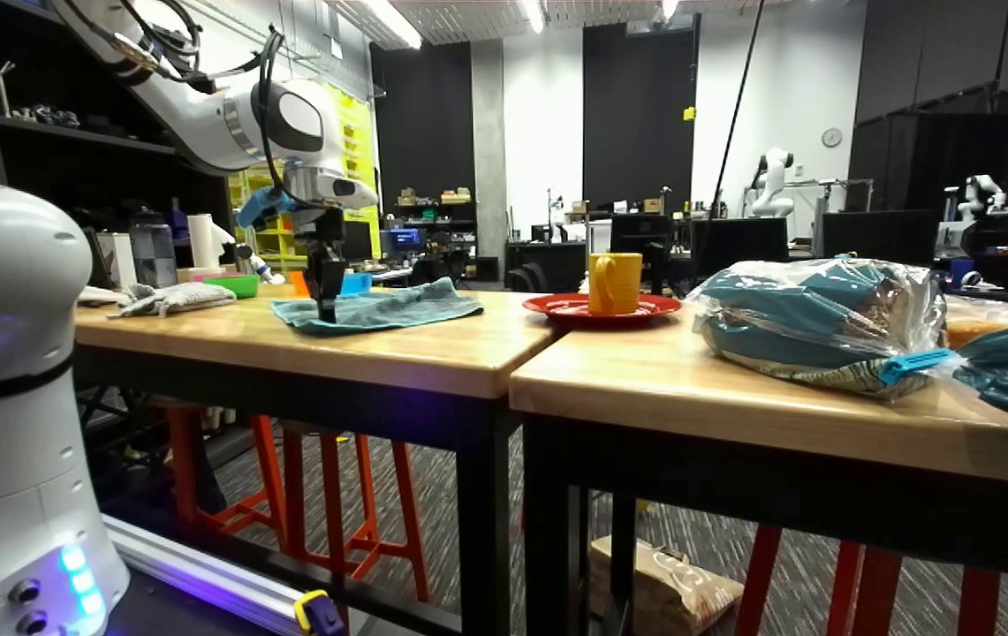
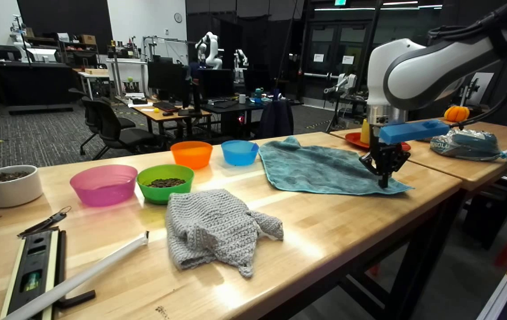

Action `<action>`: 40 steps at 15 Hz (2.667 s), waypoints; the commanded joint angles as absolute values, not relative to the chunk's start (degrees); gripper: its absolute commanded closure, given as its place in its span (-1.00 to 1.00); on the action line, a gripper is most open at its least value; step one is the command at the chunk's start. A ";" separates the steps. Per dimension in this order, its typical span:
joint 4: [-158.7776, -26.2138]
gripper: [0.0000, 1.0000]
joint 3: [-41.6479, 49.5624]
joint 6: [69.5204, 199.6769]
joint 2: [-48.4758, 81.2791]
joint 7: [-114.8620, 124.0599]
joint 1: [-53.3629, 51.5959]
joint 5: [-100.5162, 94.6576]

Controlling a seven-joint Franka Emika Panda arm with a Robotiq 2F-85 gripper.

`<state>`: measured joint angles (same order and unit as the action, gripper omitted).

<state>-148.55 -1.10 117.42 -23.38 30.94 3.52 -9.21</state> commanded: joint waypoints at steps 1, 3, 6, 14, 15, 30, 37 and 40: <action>-148.48 1.00 -2.29 117.75 -26.95 29.73 4.67 -8.94; -147.24 1.00 -2.86 118.05 -27.21 31.10 5.50 -10.28; -143.79 1.00 -3.29 120.17 -24.29 32.00 6.81 -11.70; -130.14 1.00 -2.91 126.07 -8.78 34.93 9.85 -22.04; -128.04 1.00 -2.38 126.27 -6.45 35.23 9.78 -23.17; -104.42 1.00 7.17 122.35 17.07 34.17 3.62 -24.30; -102.54 1.00 10.56 118.94 18.44 35.74 3.00 -25.15; -102.69 1.00 11.88 118.01 18.42 36.42 3.35 -25.16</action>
<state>-103.47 10.27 119.92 18.01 34.79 3.83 -24.19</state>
